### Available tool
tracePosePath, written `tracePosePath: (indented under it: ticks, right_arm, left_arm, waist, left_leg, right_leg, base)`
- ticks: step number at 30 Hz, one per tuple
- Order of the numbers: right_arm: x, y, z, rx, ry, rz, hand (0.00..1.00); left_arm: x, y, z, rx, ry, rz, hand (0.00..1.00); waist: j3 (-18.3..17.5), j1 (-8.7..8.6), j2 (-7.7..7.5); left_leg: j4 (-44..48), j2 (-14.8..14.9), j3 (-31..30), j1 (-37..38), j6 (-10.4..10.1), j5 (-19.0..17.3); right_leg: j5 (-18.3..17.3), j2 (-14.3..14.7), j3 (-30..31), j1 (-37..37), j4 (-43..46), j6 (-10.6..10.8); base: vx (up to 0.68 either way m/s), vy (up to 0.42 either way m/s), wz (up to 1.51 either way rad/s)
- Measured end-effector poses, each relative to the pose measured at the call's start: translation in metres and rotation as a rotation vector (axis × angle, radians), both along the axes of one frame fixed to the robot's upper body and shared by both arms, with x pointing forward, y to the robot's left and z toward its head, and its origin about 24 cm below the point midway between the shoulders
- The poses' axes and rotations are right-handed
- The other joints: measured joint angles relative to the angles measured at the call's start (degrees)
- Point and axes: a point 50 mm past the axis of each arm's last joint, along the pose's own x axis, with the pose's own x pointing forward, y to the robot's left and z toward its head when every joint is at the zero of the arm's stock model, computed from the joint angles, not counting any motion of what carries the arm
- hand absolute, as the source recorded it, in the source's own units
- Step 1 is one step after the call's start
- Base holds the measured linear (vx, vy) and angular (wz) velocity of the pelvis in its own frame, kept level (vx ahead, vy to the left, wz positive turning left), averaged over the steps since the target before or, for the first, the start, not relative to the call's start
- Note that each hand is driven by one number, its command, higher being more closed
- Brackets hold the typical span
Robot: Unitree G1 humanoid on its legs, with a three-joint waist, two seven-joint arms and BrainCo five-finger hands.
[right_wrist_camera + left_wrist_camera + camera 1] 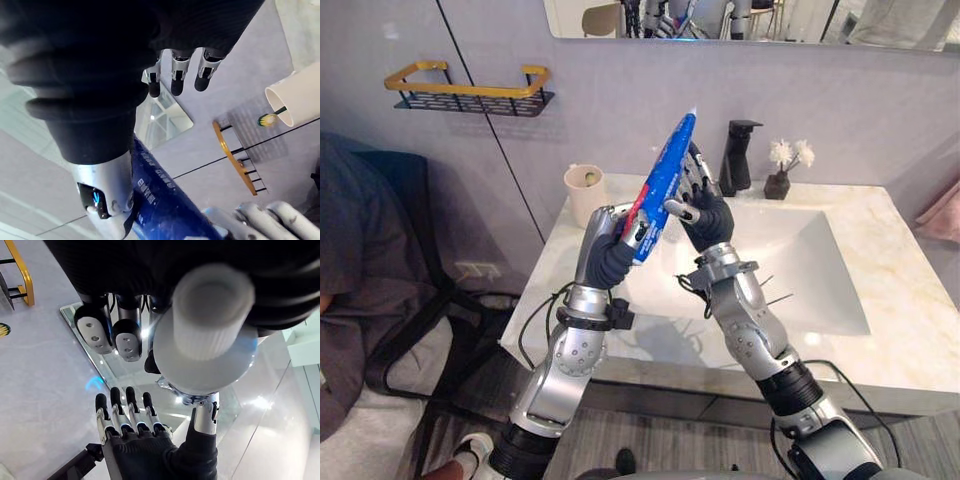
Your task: Organize washtable
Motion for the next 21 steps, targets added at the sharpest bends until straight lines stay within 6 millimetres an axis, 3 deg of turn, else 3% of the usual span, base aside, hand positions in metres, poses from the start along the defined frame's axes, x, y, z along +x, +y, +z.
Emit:
tracePosePath:
  ticks: [5,6,21]
  right_arm:
    - [-0.002,0.003,-0.007,0.076,0.070,0.084,0.00]
    - [-0.002,0.003,-0.007,0.082,0.072,0.095,1.00]
    - [0.000,-0.001,-0.012,0.046,0.080,0.175,1.00]
  left_arm:
    - [0.003,-0.004,-0.004,0.072,0.014,-0.033,1.00]
    - [0.004,-0.004,-0.005,0.081,0.014,-0.037,1.00]
    - [0.007,0.004,-0.019,0.211,0.042,-0.055,1.00]
  waist:
    - [-0.4,0.04,0.12]
    - [-0.5,0.05,0.12]
    - [-0.6,0.18,-0.05]
  left_leg:
    - [0.0,0.1,0.0,-0.6,-0.1,0.2]
    - [0.0,0.1,0.0,-0.8,-0.1,0.4]
    - [0.0,0.8,0.3,-2.0,-0.4,1.1]
  right_leg:
    - [0.1,0.2,0.1,-0.8,0.0,-0.2]
    - [0.2,0.2,0.1,-1.0,0.0,-0.2]
    - [1.8,0.6,0.4,-1.8,-1.2,-0.1]
  base:
    - [-0.03,-0.008,-0.01]
    - [0.00,0.000,0.00]
    - [0.00,-0.003,-0.01]
